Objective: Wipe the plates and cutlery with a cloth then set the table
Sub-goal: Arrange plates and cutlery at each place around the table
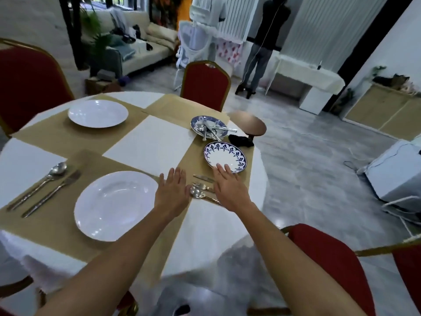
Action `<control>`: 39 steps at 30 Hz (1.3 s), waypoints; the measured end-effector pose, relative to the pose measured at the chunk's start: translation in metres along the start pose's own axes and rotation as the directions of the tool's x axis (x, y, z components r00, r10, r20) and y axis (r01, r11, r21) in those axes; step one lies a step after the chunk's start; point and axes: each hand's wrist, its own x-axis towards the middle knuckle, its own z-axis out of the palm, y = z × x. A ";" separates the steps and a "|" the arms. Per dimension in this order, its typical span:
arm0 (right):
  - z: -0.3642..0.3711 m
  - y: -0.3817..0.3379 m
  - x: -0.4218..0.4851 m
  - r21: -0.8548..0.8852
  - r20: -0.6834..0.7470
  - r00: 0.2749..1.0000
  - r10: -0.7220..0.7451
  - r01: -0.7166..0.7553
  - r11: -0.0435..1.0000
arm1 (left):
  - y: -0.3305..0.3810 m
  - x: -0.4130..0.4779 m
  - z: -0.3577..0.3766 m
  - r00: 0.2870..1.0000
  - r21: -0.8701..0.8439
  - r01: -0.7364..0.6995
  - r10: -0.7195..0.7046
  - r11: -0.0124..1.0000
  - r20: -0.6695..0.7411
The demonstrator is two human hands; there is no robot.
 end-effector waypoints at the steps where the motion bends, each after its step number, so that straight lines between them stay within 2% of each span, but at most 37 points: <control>1: -0.001 0.011 0.015 0.008 0.021 1.000 -0.009 0.009 1.000 | 0.006 0.017 0.003 1.000 -0.017 0.020 -0.020 1.000 0.012; 14: -0.002 0.113 0.165 0.000 0.130 0.978 -0.165 0.166 0.986 | 0.052 0.147 0.016 0.976 -0.103 0.198 -0.187 0.975 0.110; 20: 0.001 0.161 0.244 0.034 0.106 0.962 -0.250 0.248 0.968 | 0.068 0.215 0.023 0.958 -0.062 0.288 -0.287 0.956 0.031; 23: 0.006 0.187 0.287 0.029 0.097 0.945 -0.314 0.312 0.950 | 0.080 0.255 0.030 0.934 -0.101 0.357 -0.357 0.929 0.009; 27: 0.023 0.211 0.332 0.036 0.087 0.915 -0.393 0.392 0.919 | 0.090 0.297 0.047 0.935 -0.082 0.348 -0.352 0.934 -0.043; 31: 0.039 0.228 0.353 0.011 0.144 0.854 -0.500 0.504 0.864 | 0.099 0.326 0.053 0.915 -0.150 0.388 -0.400 0.909 -0.057; 35: 0.051 0.235 0.365 0.028 0.208 0.802 -0.559 0.567 0.823 | 0.102 0.347 0.059 0.906 -0.060 0.422 -0.424 0.904 -0.013; 39: 0.061 0.241 0.373 0.076 0.195 0.789 -0.583 0.581 0.811 | 0.101 0.366 0.068 0.874 -0.011 0.486 -0.486 0.874 -0.009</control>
